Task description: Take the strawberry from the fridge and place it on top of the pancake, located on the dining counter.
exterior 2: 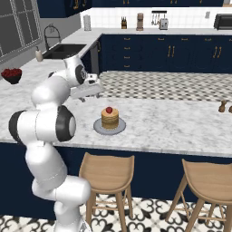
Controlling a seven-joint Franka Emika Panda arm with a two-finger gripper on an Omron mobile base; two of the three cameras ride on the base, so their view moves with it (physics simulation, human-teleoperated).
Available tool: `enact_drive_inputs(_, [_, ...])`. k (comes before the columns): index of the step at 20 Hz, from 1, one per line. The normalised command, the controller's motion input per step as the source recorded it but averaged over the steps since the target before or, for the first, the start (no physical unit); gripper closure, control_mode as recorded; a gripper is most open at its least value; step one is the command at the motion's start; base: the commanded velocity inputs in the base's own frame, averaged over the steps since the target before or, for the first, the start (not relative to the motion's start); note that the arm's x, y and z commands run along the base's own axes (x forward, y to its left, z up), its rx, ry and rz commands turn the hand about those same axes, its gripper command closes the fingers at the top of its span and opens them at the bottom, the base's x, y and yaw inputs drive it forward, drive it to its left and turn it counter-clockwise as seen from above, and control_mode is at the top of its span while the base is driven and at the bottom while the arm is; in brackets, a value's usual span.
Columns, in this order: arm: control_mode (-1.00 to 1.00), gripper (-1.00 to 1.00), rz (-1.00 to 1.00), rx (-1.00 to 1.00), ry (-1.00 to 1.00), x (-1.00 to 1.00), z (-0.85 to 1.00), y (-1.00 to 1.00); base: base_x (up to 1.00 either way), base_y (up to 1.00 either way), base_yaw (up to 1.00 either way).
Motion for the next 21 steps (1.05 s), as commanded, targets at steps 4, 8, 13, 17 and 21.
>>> enact_drive_inputs(4, [-1.0, -1.0, 0.0, -0.04, 0.0, -1.0, 0.0, 1.0, 0.0, 0.0, 0.0])
enact_drive_inputs(8, [-1.0, -1.0, 0.0, 0.0, 0.01, -1.0, 0.0, 0.98, 0.0, 0.0, 0.0])
enact_drive_inputs(13, [-1.0, -1.0, -0.16, 0.15, 0.01, -1.0, 0.0, 0.46, 0.0, 0.0, 0.0])
enact_drive_inputs(17, [-1.0, -1.0, -0.26, 0.14, 0.0, -1.0, -0.01, 0.01, 0.0, 0.0, 0.0])
enact_drive_inputs(21, [-1.0, -1.0, -0.18, 0.09, 0.0, -0.92, -0.18, 0.0, 0.0, 0.0, 0.0])
